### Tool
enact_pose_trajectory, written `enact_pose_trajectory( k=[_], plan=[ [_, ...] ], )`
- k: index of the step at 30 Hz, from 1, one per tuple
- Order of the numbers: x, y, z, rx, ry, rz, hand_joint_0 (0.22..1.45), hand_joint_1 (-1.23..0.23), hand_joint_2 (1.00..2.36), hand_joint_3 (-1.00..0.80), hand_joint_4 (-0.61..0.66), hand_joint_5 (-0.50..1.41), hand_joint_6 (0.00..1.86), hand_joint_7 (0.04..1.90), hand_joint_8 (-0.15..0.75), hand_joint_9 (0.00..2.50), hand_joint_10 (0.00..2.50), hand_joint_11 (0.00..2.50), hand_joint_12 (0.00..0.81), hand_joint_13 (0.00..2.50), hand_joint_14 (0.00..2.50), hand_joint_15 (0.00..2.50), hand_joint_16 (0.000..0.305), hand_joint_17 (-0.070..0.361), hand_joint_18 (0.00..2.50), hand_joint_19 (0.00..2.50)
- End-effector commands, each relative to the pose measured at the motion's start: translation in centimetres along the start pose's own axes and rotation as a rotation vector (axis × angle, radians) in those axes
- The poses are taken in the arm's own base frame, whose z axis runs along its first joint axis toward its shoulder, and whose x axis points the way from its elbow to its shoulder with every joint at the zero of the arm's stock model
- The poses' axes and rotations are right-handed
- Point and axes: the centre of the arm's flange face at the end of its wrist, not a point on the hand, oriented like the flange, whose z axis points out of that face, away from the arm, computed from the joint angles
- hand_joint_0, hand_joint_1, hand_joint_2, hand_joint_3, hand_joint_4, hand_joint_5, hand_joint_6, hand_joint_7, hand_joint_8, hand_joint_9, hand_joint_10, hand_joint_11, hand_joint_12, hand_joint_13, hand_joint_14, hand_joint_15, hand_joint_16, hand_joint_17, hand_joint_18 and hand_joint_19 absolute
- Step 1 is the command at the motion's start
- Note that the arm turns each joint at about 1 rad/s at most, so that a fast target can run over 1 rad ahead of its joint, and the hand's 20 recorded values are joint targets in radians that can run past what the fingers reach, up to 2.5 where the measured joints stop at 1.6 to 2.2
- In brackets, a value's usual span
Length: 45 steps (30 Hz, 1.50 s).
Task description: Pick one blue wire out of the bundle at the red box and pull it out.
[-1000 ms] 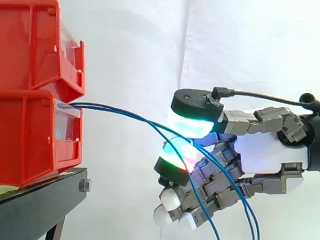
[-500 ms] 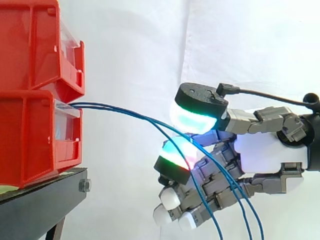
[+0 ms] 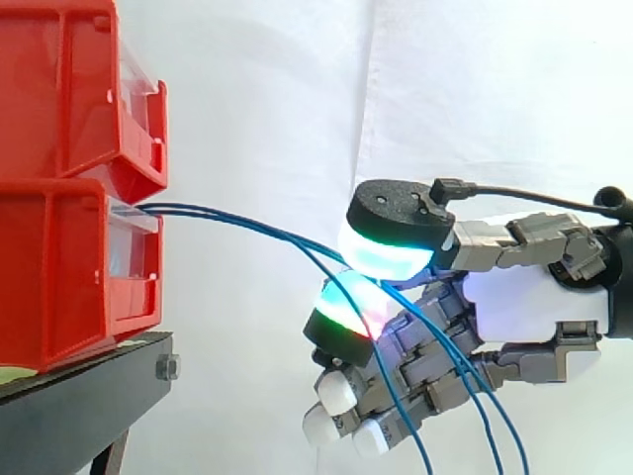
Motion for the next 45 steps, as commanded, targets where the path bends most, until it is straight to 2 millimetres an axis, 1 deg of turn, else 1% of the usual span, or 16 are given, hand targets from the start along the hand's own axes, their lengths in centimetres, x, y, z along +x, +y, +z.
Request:
enact_pose_trajectory(
  k=[1,10,14,15,16,18,20,26,28,32,34,36,37,40,42,45],
  plan=[
    [-0.01,0.0,0.0,0.0,-0.001,0.0,0.58,-0.74,1.02,-0.2,0.25,-0.15,0.77,1.13,0.28,0.86,0.02,0.64,0.38,0.53,0.01,0.26,0.06,0.135,0.41,0.45],
    [-0.01,0.0,0.0,0.0,-0.001,0.0,0.61,-0.79,1.02,-0.15,0.25,-0.15,0.75,1.14,0.278,0.86,0.02,0.64,0.38,0.54,0.01,0.25,0.059,0.133,0.42,0.43],
    [0.0,0.15,0.07,-0.003,0.0,0.001,0.63,-0.81,1.02,-0.22,0.35,-0.14,0.73,1.15,0.272,0.86,0.02,0.62,0.378,0.55,0.01,0.24,0.059,0.132,0.43,0.41],
    [-0.01,0.35,0.15,-0.006,0.001,0.002,0.63,-0.81,1.02,-0.22,0.38,-0.13,0.69,1.22,0.269,0.87,0.02,0.61,0.377,0.55,0.01,0.24,0.059,0.132,0.43,0.42],
    [-0.02,0.27,0.12,-0.004,0.0,0.003,0.61,-0.81,1.02,-0.21,0.4,-0.09,0.57,1.44,0.264,0.88,0.02,0.56,0.372,0.55,0.01,0.24,0.059,0.132,0.44,0.42],
    [-0.02,0.35,0.15,-0.006,-0.001,0.007,0.61,-0.78,1.02,-0.21,0.41,-0.06,0.5,1.52,0.262,0.9,0.02,0.52,0.368,0.55,0.01,0.24,0.058,0.132,0.43,0.42],
    [-0.01,0.33,0.14,-0.005,0.001,0.011,0.61,-0.76,1.02,-0.2,0.42,-0.06,0.5,1.47,0.255,0.93,0.02,0.51,0.366,0.56,0.01,0.24,0.058,0.131,0.43,0.43],
    [-0.01,0.35,0.15,-0.006,0.001,0.019,0.63,-0.75,1.02,-0.18,0.36,-0.07,0.5,1.49,0.265,0.92,0.02,0.58,0.37,0.56,0.01,0.24,0.058,0.131,0.44,0.41],
    [-0.01,0.35,0.15,-0.006,0.001,0.022,0.65,-0.81,1.02,-0.11,0.39,-0.09,0.53,1.48,0.272,0.9,0.02,0.63,0.374,0.55,0.01,0.24,0.058,0.131,0.45,0.39],
    [-0.01,0.35,0.15,-0.006,0.001,0.024,0.66,-0.83,1.02,-0.11,0.43,-0.1,0.59,1.38,0.276,0.93,0.02,0.66,0.373,0.55,0.01,0.23,0.058,0.131,0.45,0.38],
    [-0.01,0.35,0.15,-0.006,0.001,0.024,0.64,-0.84,1.02,-0.12,0.48,-0.07,0.5,1.51,0.262,0.94,0.02,0.53,0.365,0.56,0.01,0.21,0.058,0.131,0.46,0.38],
    [0.0,0.37,0.16,-0.007,0.001,0.024,0.64,-0.8,1.02,-0.13,0.47,-0.06,0.5,1.38,0.251,0.94,0.02,0.45,0.363,0.56,0.01,0.2,0.059,0.133,0.46,0.39],
    [-0.01,0.35,0.15,-0.006,0.001,0.024,0.64,-0.73,1.02,-0.13,0.5,-0.05,0.5,1.27,0.24,0.96,0.02,0.37,0.362,0.56,0.01,0.19,0.06,0.135,0.46,0.39],
    [0.0,0.37,0.16,-0.007,0.001,0.024,0.63,-0.71,1.02,-0.12,0.5,-0.05,0.51,1.18,0.229,0.99,0.01,0.31,0.355,0.56,0.01,0.19,0.06,0.134,0.45,0.39],
    [-0.01,0.35,0.15,-0.006,0.001,0.024,0.64,-0.7,1.02,-0.11,0.49,-0.04,0.51,1.2,0.23,1.0,0.01,0.31,0.36,0.57,0.01,0.19,0.061,0.137,0.45,0.39],
    [-0.01,0.35,0.15,-0.006,0.001,0.024,0.64,-0.67,1.02,-0.11,0.42,-0.05,0.5,1.3,0.243,1.0,0.02,0.41,0.364,0.56,0.01,0.2,0.06,0.135,0.44,0.39]
  ],
)
